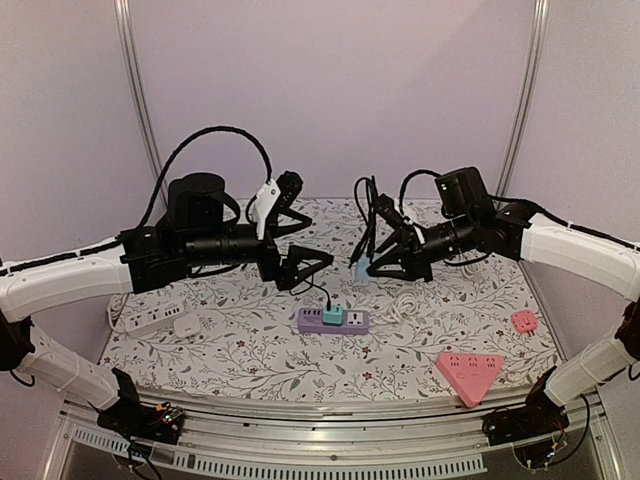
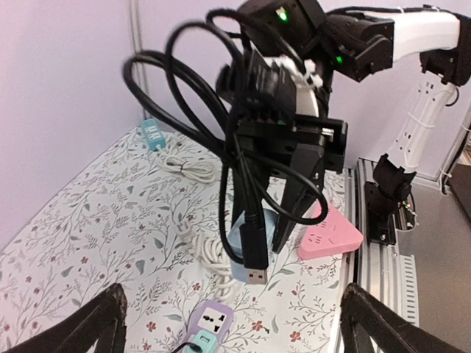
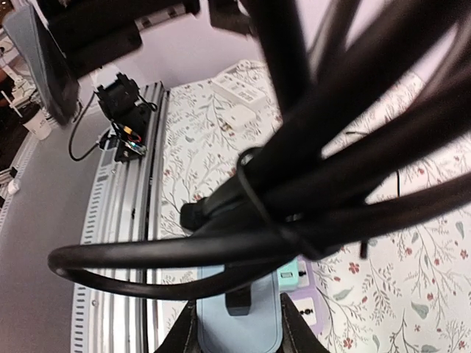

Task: Insert the plug
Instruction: Pick up the plug from the center of the board, then insert the plug into the socket.

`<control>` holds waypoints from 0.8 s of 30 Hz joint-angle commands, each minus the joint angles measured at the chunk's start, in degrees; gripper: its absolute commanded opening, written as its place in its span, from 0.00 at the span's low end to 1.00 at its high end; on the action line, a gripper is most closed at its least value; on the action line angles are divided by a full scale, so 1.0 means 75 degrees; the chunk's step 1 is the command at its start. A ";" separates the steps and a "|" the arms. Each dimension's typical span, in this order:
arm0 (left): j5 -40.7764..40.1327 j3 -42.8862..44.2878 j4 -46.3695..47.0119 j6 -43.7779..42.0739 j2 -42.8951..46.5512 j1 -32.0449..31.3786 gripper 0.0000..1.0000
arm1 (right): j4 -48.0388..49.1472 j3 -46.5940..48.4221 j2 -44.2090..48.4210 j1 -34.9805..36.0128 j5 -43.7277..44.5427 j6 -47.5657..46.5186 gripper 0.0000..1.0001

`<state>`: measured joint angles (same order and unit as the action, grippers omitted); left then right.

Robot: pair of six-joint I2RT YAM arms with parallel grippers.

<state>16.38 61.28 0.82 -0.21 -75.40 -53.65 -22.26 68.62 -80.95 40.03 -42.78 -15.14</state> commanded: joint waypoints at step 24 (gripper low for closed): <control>-0.2325 -0.1421 0.0477 0.0900 0.0052 0.0883 0.99 | 0.6221 -0.3089 -0.2845 -0.0294 0.0579 -0.0702 0.00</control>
<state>-0.89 50.81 3.70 6.92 -73.93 -47.94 20.29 46.59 -102.04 37.56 -36.05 -21.21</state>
